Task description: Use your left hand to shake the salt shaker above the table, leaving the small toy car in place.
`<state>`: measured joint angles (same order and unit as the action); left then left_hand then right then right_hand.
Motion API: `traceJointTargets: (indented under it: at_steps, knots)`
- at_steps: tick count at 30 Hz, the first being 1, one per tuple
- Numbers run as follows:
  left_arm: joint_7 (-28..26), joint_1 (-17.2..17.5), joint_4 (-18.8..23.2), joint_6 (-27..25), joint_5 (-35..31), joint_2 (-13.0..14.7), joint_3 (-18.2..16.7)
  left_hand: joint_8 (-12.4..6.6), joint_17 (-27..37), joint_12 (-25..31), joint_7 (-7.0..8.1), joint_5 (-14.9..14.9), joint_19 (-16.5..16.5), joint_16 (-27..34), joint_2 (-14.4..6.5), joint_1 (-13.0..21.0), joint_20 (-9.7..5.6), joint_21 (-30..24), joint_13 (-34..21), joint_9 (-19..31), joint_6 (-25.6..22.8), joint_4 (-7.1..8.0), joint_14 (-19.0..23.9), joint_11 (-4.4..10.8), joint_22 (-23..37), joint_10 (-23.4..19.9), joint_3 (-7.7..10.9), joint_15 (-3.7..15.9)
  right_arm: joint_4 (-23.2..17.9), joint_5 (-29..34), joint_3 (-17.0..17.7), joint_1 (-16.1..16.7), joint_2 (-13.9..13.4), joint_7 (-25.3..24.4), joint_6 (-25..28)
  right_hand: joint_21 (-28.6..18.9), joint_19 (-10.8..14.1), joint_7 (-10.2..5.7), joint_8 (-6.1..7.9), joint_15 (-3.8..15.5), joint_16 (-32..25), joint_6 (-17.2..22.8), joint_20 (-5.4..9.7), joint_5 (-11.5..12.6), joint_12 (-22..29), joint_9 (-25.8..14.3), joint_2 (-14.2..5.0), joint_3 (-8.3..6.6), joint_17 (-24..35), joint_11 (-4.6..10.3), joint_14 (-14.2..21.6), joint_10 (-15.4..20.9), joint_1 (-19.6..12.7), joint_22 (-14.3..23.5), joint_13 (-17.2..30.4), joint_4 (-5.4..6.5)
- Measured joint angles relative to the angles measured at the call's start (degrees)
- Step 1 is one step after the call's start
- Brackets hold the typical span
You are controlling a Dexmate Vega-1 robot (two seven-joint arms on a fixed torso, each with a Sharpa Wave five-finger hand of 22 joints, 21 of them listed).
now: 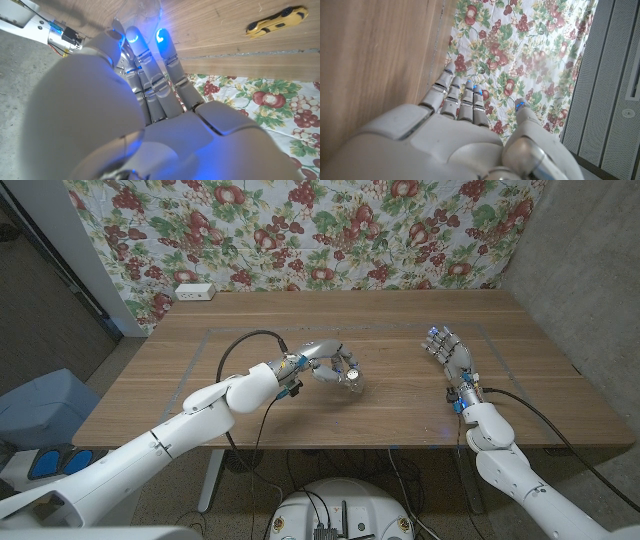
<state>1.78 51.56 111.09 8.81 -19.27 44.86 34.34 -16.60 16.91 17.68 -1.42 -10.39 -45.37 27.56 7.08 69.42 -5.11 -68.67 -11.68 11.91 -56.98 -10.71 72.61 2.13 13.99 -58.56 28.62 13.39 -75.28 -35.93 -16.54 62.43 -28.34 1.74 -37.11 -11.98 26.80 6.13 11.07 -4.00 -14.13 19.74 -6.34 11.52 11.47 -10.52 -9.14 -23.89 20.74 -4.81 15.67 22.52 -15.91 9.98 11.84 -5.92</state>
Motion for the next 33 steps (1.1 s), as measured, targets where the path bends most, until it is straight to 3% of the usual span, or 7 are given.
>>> traceJointTargets:
  at_steps: [14, 19, 33]
  knots:
    - [0.1, -0.4, -0.1, -2.0, 2.6, -0.2, -0.8, 0.43, 0.8, -0.2, -0.01, 0.2, 0.6, 0.2, 0.3, 0.3, 0.15, -0.9, 0.0, 0.0, -0.6, 0.10, 0.1, 0.04, 0.0, -0.4, -0.26, -0.09, 2.4, 0.0, -0.7, -2.8, 0.6, 0.2, 0.6, 0.0, 0.0, 0.00, 0.00, 0.00, 0.0, 0.0, 0.00, 0.0, 0.0, 0.0, 0.01, 0.00, 0.0, 0.00, 0.0, 0.0, 0.0, 0.0, 0.0, 0.00]
    - [0.2, -1.1, 1.1, -3.7, 3.2, -0.2, -2.0, 0.48, 0.9, -0.3, -0.01, 0.0, 0.7, 0.2, 0.3, 0.3, 0.30, -1.3, 0.0, 0.0, -0.6, 0.10, 0.1, 0.04, 0.0, -0.4, -0.26, -0.10, 3.1, -0.4, -0.9, -3.9, 0.6, 1.1, 1.6, 0.0, 0.0, 0.00, 0.00, 0.00, 0.0, 0.0, 0.00, 0.0, 0.0, 0.0, 0.83, 0.00, 0.0, 0.00, 0.0, 0.0, 0.8, 0.0, 0.0, 0.00]
    - [-1.4, -0.3, 4.4, -8.4, 4.2, 0.8, -4.0, 1.09, 1.4, -0.5, 0.00, -0.2, 1.3, 0.4, 0.2, 0.2, 0.40, -2.1, 0.0, 0.0, -0.6, 0.06, 0.0, 0.04, 0.0, -0.4, -0.30, 0.01, 5.0, -0.8, -1.7, -6.6, 0.9, 2.9, 2.7, 0.0, 0.0, 0.00, 0.00, 0.00, 0.0, 0.0, 0.00, 0.0, 0.0, 0.0, 0.14, 0.00, 0.0, 0.00, 0.0, 0.0, 0.1, 0.0, 0.0, 0.00]
